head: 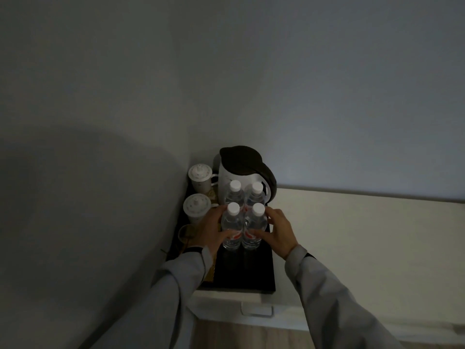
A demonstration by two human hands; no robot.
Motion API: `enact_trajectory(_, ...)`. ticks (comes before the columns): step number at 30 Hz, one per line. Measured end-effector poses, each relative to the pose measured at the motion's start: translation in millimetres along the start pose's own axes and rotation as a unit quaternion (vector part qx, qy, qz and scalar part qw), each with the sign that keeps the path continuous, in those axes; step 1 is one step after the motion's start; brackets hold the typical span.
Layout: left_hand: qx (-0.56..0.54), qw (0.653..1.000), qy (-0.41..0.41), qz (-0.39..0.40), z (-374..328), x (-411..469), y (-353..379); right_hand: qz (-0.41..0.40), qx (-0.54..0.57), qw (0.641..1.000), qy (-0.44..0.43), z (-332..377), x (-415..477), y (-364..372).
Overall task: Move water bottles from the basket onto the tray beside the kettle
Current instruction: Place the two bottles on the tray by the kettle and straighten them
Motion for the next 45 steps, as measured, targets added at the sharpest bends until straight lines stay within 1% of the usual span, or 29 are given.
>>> enact_trajectory(8, 0.009, 1.0, -0.015, 0.01, -6.0, 1.6, -1.4, -0.018, 0.01, 1.0, 0.012, -0.4, -2.2, 2.2)
enact_trajectory(15, 0.003, 1.0, -0.017, 0.016, -4.6, 0.2, -2.9, 0.002, 0.002, 1.0, 0.007, -1.3, -1.6, 1.2)
enact_trajectory(27, 0.019, 1.0, 0.019, -0.008, -5.9, 4.8, -2.1, 0.035, 0.01, 0.999, 0.006, 1.3, -2.0, -2.7)
enact_trajectory(32, 0.02, 1.0, 0.001, 0.008, -2.5, 5.2, 0.5, 0.035, 0.006, 0.999, 0.014, -1.6, -1.3, -2.7)
enact_trajectory(36, 0.04, 0.999, 0.009, 0.021, -1.0, 3.0, -2.5, 0.029, 0.012, 0.999, 0.014, -1.2, -1.2, -1.6)
enact_trajectory(40, 0.042, 0.999, 0.027, 0.013, -5.0, 1.5, -6.5, 0.017, 0.011, 1.0, 0.012, -1.6, -2.7, -3.0)
enact_trajectory(45, 0.055, 0.997, 0.044, -0.014, -5.4, 1.5, -8.3, 0.005, 0.011, 1.0, 0.015, -1.4, -3.4, -3.6)
Point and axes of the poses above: each hand's wrist, its own x-axis towards the middle knuckle, its own y-axis out of the palm, z = x × y, the point moved 6 cm from there along x, towards the middle knuckle, and after that the axes turned 4 degrees about y, right-handed, at the moved point
